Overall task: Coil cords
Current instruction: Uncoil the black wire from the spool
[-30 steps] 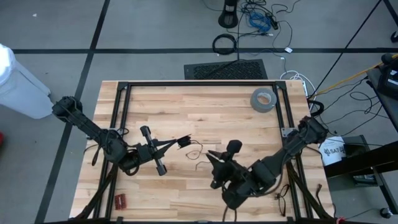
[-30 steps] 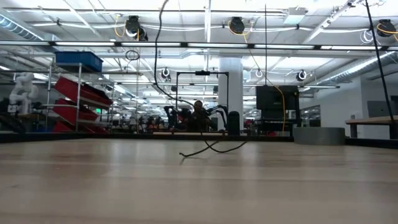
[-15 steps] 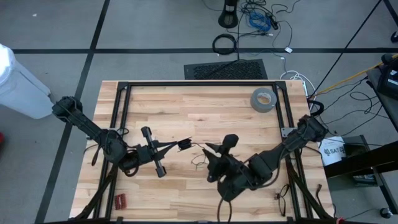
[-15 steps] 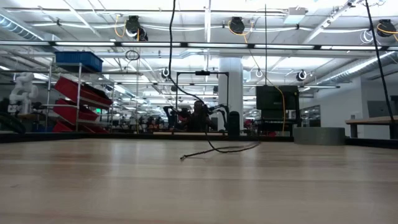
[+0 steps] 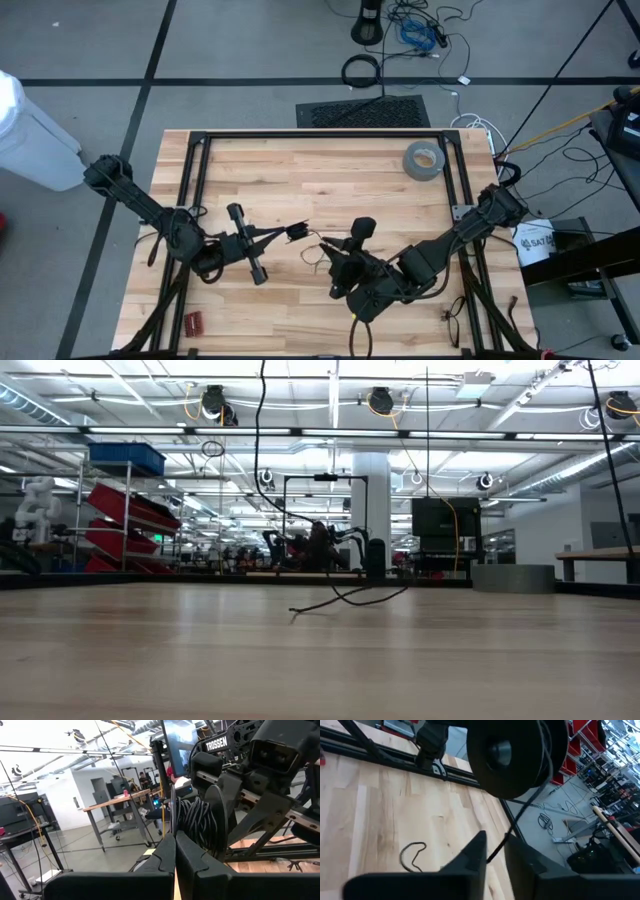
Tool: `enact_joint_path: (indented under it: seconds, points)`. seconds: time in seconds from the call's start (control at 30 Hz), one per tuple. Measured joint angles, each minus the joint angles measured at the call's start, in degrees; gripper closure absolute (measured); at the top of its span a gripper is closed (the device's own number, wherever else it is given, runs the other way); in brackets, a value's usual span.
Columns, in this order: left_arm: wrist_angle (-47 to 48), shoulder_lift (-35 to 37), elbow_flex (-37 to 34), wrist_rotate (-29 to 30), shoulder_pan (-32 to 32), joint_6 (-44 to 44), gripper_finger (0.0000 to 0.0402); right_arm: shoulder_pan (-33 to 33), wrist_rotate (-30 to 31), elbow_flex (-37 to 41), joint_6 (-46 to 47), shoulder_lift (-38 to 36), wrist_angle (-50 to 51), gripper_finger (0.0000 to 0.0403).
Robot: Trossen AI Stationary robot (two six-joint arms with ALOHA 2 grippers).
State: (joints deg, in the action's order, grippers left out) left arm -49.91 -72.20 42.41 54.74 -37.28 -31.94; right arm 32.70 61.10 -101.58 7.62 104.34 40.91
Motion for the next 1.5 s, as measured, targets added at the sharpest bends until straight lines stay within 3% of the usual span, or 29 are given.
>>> enact_joint_path:
  seconds: [0.13,0.4,0.7,0.93,1.27,1.5]
  points:
    - [0.02,0.00,-0.02,0.01,0.00,0.00,0.0401,0.62,-0.10,0.00,0.08,-0.71,0.35,0.0397]
    - [0.19,0.00,-0.02,-0.04,-0.35,-0.02,0.0401,2.42,0.57,-0.05,5.11,-3.01,6.32,0.0401]
    - [-0.30,-0.04,-0.02,-0.07,-1.20,-0.29,0.0401,2.35,1.88,-0.09,23.76,-3.74,27.33,0.0402]
    - [-0.64,0.00,-0.02,-0.10,-1.17,-0.28,0.0401,2.26,1.82,-0.09,26.73,-3.74,29.35,0.0403]
    - [-3.80,0.03,-0.02,-3.67,-1.32,-1.17,0.0401,2.24,-4.68,-0.04,31.10,-3.74,34.63,0.0403]
    - [-4.13,2.43,-0.02,-3.65,-1.49,-1.91,0.0401,2.24,-6.04,-0.02,35.40,-3.74,39.13,0.0403]
